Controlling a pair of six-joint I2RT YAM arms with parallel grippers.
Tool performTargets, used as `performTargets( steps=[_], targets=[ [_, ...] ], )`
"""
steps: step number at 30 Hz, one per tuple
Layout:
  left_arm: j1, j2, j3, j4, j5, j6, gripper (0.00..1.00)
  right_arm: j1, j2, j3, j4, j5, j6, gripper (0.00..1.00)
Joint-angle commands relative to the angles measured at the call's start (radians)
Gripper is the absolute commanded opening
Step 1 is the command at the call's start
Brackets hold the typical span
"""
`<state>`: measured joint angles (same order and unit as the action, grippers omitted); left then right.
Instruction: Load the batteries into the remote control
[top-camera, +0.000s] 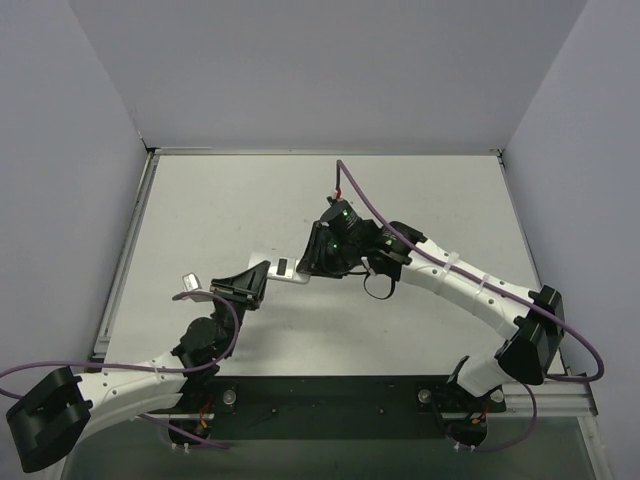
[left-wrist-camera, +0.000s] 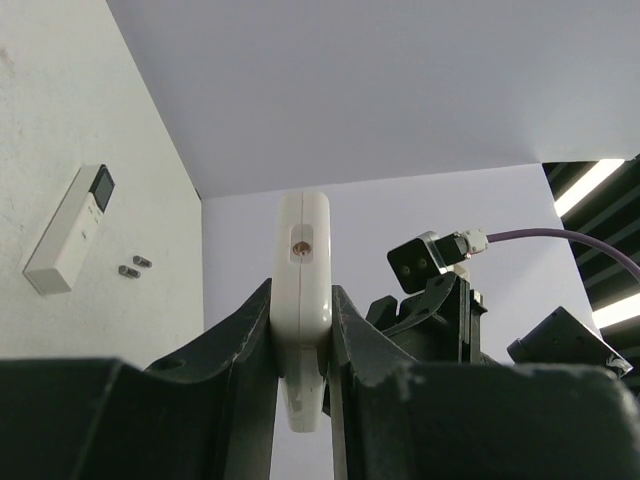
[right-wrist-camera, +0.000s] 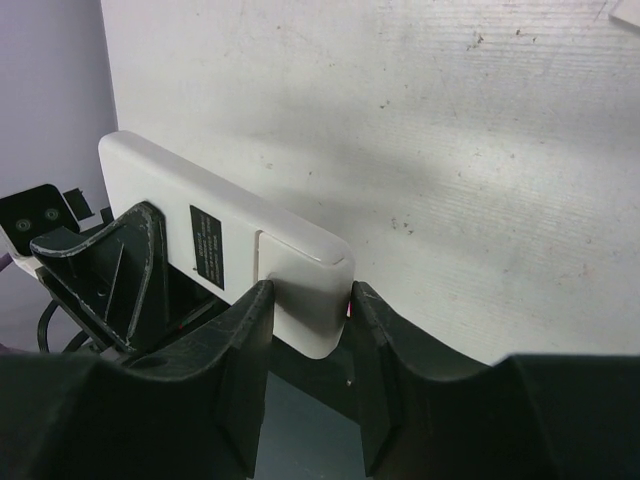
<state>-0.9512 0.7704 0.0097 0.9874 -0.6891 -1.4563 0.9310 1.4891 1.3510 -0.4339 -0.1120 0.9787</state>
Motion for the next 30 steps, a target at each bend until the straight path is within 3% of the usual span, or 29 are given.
performTargets(
  steps=[1,10,18,24,30],
  targets=[
    [-0.027,-0.025,-0.02,0.224,0.189,-0.078,0.0,0.049,0.069,0.022,0.161,-0.138,0.034,0.31],
    [-0.032,-0.008,-0.019,0.24,0.203,-0.055,0.0,0.066,0.125,0.118,0.104,-0.147,-0.031,0.34],
    [-0.031,-0.069,-0.02,0.171,0.23,-0.009,0.0,0.065,0.154,0.175,0.07,-0.213,-0.12,0.46],
    [-0.026,-0.1,-0.059,0.11,0.204,-0.018,0.0,0.031,0.076,0.056,0.122,-0.233,-0.149,0.55],
    [-0.023,-0.106,-0.053,0.028,0.195,-0.012,0.0,-0.027,-0.045,-0.108,0.329,-0.319,-0.14,0.68]
  ],
)
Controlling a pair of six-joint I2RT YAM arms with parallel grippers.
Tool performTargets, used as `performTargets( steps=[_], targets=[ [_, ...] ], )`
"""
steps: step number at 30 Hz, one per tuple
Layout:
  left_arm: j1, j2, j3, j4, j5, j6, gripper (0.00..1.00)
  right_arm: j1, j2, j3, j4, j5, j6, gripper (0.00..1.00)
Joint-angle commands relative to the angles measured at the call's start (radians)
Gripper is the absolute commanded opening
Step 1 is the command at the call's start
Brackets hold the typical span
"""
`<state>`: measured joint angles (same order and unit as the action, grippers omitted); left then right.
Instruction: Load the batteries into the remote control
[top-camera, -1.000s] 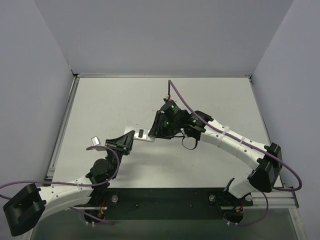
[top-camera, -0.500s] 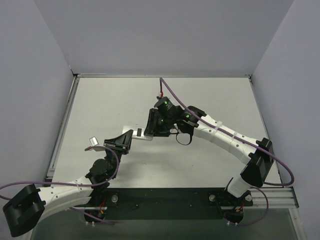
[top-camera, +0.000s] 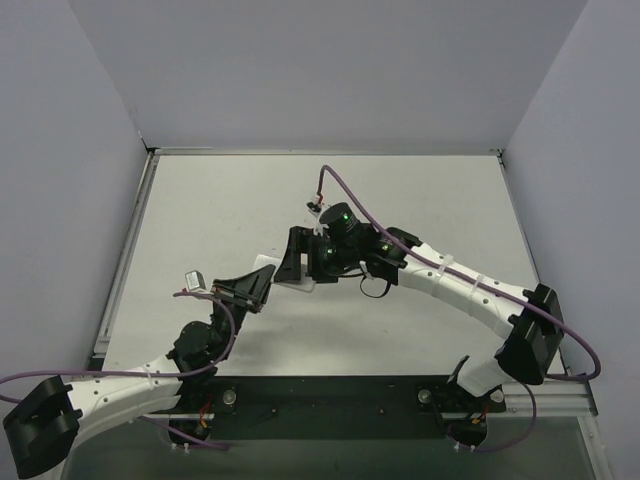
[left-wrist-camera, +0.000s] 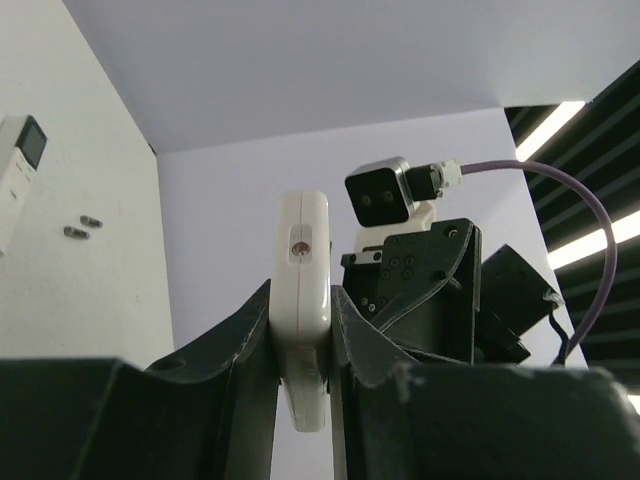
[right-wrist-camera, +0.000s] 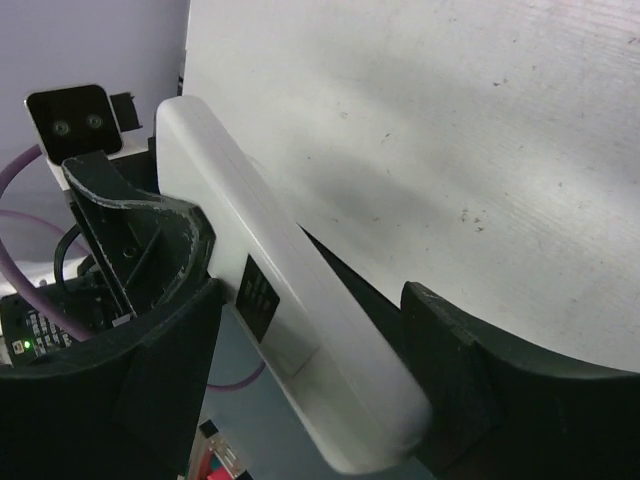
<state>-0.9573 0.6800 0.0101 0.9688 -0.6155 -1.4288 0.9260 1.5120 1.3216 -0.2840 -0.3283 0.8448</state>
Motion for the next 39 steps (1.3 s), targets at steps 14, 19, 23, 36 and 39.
performTargets(
  steps=[14,19,23,36,39],
  targets=[
    [0.006,0.183,0.065,-0.281,0.256,0.152,0.0,-0.208,-0.547,-0.441,0.085,0.096,-0.252,0.84],
    [0.045,0.344,0.142,-0.317,0.371,0.271,0.0,-0.248,-0.682,-0.524,-0.01,0.236,-0.339,0.84],
    [0.055,0.495,0.184,-0.251,0.419,0.275,0.0,-0.277,-0.785,-0.596,-0.02,0.273,-0.355,0.85],
    [0.083,0.613,0.315,-0.596,0.433,0.394,0.71,-0.323,-0.943,-0.645,-0.135,0.389,-0.45,0.86],
    [0.083,0.541,0.378,-0.854,0.322,0.467,0.84,-0.325,-0.983,-0.644,-0.161,0.469,-0.473,0.86]
  ],
)
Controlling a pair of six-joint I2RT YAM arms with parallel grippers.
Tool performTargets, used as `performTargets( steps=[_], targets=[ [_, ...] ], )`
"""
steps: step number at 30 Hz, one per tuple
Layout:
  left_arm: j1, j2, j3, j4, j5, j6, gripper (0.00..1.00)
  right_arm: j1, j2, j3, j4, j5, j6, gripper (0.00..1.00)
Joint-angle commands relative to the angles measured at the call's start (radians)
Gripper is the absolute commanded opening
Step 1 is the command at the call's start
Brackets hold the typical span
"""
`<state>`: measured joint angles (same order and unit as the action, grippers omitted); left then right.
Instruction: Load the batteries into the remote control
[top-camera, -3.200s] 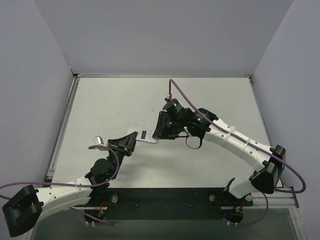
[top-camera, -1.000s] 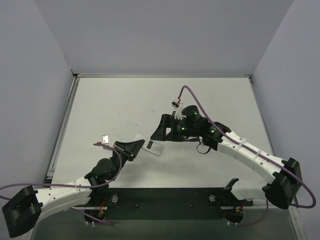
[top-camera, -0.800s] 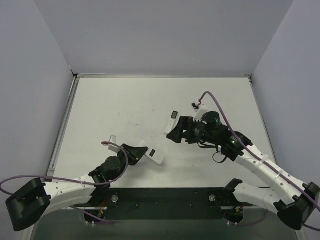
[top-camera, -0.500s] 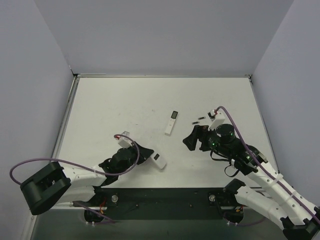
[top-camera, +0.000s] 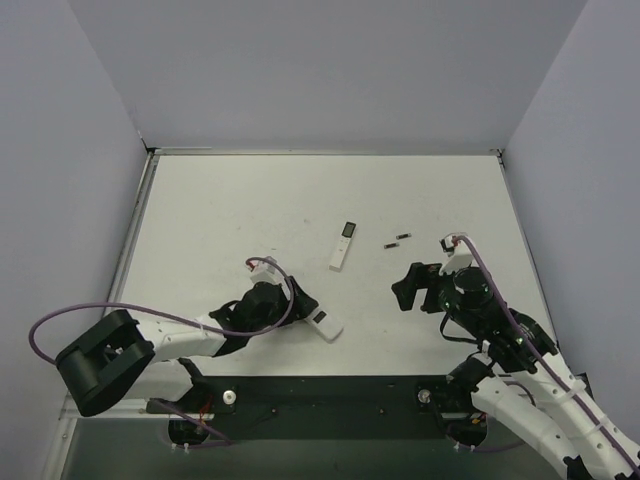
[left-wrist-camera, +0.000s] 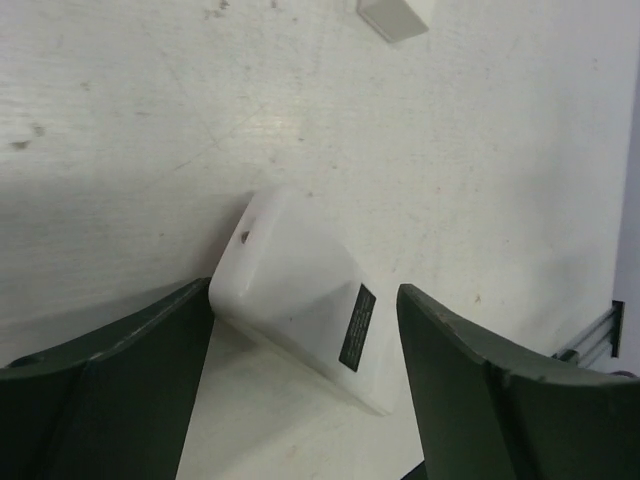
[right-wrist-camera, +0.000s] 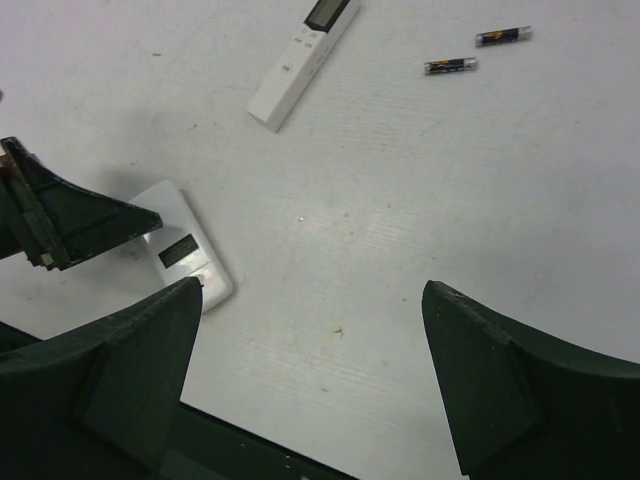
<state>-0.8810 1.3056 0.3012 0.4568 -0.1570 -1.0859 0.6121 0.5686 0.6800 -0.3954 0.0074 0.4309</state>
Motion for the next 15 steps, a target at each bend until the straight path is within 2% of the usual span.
performTargets(
  steps=[1,3,5,8,11,15],
  targets=[
    [0.014,-0.118,0.101,-0.387,-0.16,0.13,0.87,-0.011,-0.064,0.0,-0.056,0.161,-0.063,0.86],
    [0.028,-0.152,0.108,-0.505,-0.205,0.144,0.92,-0.012,-0.093,0.007,-0.077,0.242,-0.073,0.86],
    [0.062,-0.207,0.131,-0.613,-0.229,0.15,0.93,-0.011,-0.136,0.013,-0.108,0.307,-0.083,0.86],
    [0.144,-0.294,0.182,-0.752,-0.269,0.182,0.95,-0.012,-0.2,0.029,-0.15,0.471,-0.092,0.93],
    [0.248,-0.402,0.24,-0.852,-0.285,0.242,0.95,-0.012,-0.272,0.049,-0.189,0.635,-0.09,0.95],
    [0.307,-0.576,0.318,-0.925,-0.358,0.374,0.95,-0.011,-0.357,0.084,-0.22,0.79,-0.121,0.98]
  ],
)
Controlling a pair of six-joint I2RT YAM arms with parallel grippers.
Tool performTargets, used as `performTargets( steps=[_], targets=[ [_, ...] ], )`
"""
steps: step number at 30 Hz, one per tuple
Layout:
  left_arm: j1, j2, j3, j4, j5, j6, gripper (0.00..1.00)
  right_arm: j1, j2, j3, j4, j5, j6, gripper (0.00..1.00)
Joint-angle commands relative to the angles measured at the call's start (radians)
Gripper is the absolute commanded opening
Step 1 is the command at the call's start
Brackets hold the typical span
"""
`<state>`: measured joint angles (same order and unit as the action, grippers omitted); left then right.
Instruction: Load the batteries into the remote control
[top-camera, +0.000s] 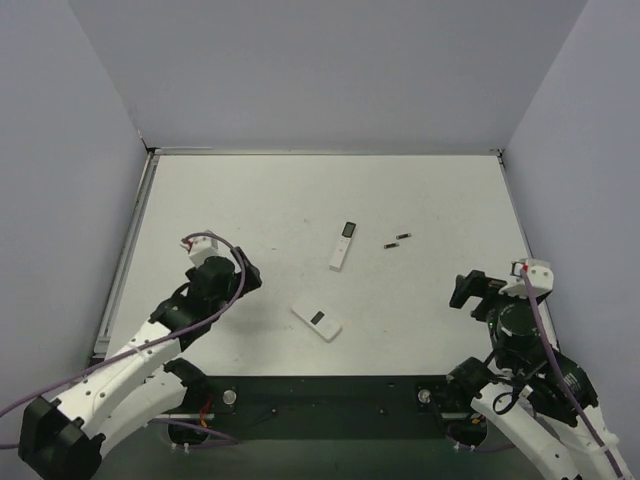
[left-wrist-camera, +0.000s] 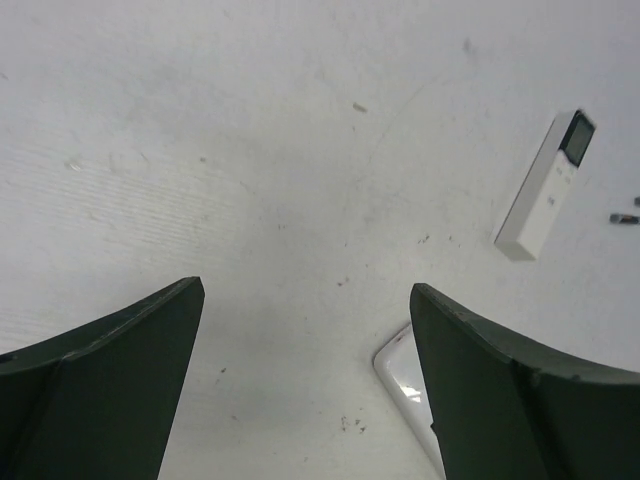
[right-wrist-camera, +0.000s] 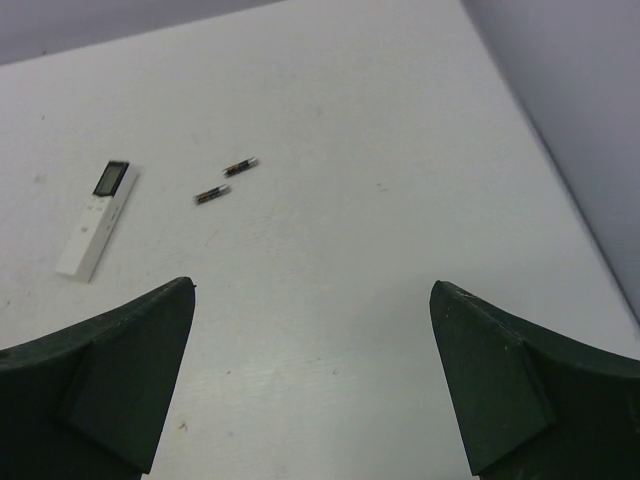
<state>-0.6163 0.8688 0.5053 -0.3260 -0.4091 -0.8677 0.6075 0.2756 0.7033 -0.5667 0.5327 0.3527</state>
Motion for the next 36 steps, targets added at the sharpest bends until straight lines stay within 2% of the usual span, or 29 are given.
performTargets(
  steps=[1,6,11,17,20,24,36],
  targets=[
    [0.043,-0.166,0.131,-0.149,-0.126,0.189,0.95,-0.006,-0.097,0.067,-0.05,0.283,-0.061,1.0],
    [0.043,-0.351,0.191,-0.166,-0.27,0.335,0.95,-0.003,-0.183,0.053,-0.044,0.385,-0.109,1.0],
    [0.043,-0.525,0.158,-0.093,-0.353,0.439,0.96,-0.002,-0.268,0.021,-0.012,0.411,-0.113,1.0],
    [0.041,-0.836,0.036,0.034,-0.346,0.542,0.96,0.009,-0.348,-0.002,0.056,0.406,-0.17,1.0],
    [0.041,-0.925,0.004,0.068,-0.336,0.596,0.96,0.017,-0.366,-0.005,0.06,0.388,-0.185,1.0],
    [0.041,-0.939,-0.007,0.064,-0.341,0.607,0.96,0.029,-0.363,-0.001,0.062,0.34,-0.202,1.0],
    [0.044,-0.924,-0.027,0.074,-0.332,0.618,0.96,0.055,-0.342,0.009,0.068,0.328,-0.199,1.0]
  ],
)
